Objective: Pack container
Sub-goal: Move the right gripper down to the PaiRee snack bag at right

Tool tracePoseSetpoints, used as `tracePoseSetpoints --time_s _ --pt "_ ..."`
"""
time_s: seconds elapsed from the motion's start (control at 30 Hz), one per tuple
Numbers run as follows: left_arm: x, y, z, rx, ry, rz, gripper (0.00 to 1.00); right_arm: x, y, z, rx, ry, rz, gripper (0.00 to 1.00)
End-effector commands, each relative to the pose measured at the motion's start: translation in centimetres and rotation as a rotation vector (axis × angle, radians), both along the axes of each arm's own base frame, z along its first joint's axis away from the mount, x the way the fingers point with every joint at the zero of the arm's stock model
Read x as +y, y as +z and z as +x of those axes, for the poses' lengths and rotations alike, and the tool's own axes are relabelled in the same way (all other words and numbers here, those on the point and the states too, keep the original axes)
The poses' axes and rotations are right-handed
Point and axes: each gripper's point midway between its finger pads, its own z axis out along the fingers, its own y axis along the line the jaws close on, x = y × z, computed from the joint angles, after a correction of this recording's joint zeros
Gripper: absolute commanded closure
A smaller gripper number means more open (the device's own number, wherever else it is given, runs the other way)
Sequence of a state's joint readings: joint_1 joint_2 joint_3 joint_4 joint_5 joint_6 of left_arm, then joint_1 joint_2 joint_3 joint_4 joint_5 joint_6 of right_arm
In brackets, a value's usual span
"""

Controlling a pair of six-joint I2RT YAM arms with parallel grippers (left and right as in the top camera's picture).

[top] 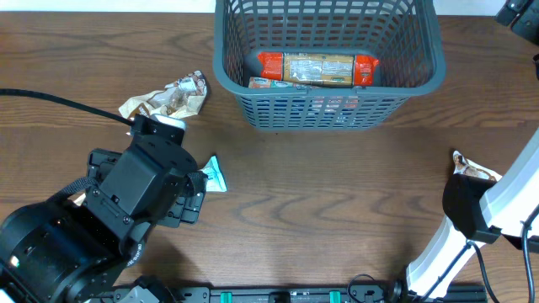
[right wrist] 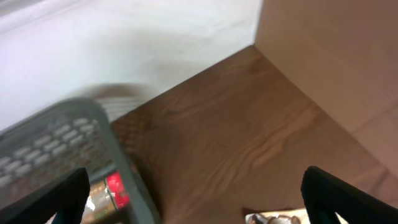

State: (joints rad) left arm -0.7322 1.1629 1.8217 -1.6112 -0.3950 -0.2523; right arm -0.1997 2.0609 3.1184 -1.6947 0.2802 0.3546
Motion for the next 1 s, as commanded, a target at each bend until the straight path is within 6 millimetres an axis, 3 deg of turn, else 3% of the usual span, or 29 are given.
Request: tracePoseSetpoints --time_s 0.0,0.17,0.33,0.5,0.6,0.77,0.87,0.97 --pt "1.2 -0.9 -1.2 0.059 -0.01 0.067 0.01 -2.3 0.4 -1.5 -0.068 -0.229 0.048 0.01" --pt "0.8 -1.1 -1.4 0.074 -0.022 0.05 0.01 -3.0 0.2 -2.8 -0.093 -0.341 0.118 0.01" --pt "0.7 -1.1 -1.4 0.078 -0.025 0.045 0.01 -4.8 -1.2 -6.0 -0.015 -0.461 0.112 0.01" --pt "0.7 -1.1 -1.4 0.078 -0.025 0.046 0.01 -6.2 -4.2 -12.1 0.067 -0.636 0.186 0.01" --pt "0.7 -1.1 -1.4 0.078 -0.026 0.046 0.01 -6.1 -6.4 -16.8 0.093 -0.758 0.254 0.01" --pt "0.8 -1.1 -1.4 0.075 -0.024 0.049 0.01 -6.0 -9.8 -22.8 0.172 -0.883 0.264 0.01" --pt "0.9 -1.1 -1.3 0.071 -0.02 0.054 0.01 -6.8 -11.3 -24.2 0.181 -0.942 0.257 0.01" --pt "0.9 -1.1 -1.3 0.07 -0.018 0.057 0.01 -7.7 -13.1 -24.2 0.147 -1.019 0.299 0.01"
